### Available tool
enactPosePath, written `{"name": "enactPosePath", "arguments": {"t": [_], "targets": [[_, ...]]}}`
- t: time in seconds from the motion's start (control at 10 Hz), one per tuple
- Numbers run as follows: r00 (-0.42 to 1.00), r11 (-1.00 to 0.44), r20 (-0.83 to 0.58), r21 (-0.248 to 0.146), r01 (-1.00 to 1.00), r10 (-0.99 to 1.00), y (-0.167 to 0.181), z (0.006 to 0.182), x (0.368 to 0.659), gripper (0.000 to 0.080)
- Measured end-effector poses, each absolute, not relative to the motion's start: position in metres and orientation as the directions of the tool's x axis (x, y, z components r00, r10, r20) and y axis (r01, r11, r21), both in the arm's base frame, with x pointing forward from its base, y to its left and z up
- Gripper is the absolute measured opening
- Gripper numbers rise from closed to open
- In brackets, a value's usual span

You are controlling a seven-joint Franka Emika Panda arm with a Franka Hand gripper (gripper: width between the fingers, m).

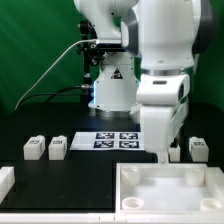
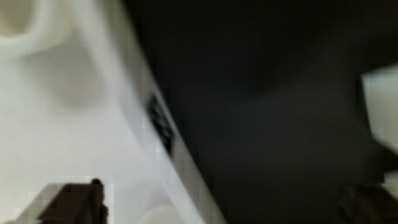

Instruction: Assemble one leg

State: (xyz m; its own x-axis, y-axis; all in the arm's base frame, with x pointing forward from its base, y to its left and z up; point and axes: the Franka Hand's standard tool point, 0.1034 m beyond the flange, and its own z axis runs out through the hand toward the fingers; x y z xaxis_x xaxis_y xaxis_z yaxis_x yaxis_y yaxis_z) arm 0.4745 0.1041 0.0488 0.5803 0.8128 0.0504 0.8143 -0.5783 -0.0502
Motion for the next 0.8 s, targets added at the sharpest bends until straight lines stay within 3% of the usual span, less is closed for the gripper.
{"name": "enactPosePath", "arguments": {"t": [0.2, 0.5, 0.7, 0.8], "targets": [[0.797, -0.794, 0.054, -0.062, 0.604, 0.602, 0.135, 0.055, 0.469, 0.0649], [0.905, -0.901, 0.038, -0.085, 0.426, 0.424, 0.133, 0.052, 0.469, 0.0649], [0.991, -0.985, -0.034, -0.120, 0.123, 0.128, 0.154, 0.050, 0.458, 0.0649], [0.986, -0.985, -0.098, -0.120, 0.124, 0.136, 0.156, 0.050, 0.453, 0.0649]]}}
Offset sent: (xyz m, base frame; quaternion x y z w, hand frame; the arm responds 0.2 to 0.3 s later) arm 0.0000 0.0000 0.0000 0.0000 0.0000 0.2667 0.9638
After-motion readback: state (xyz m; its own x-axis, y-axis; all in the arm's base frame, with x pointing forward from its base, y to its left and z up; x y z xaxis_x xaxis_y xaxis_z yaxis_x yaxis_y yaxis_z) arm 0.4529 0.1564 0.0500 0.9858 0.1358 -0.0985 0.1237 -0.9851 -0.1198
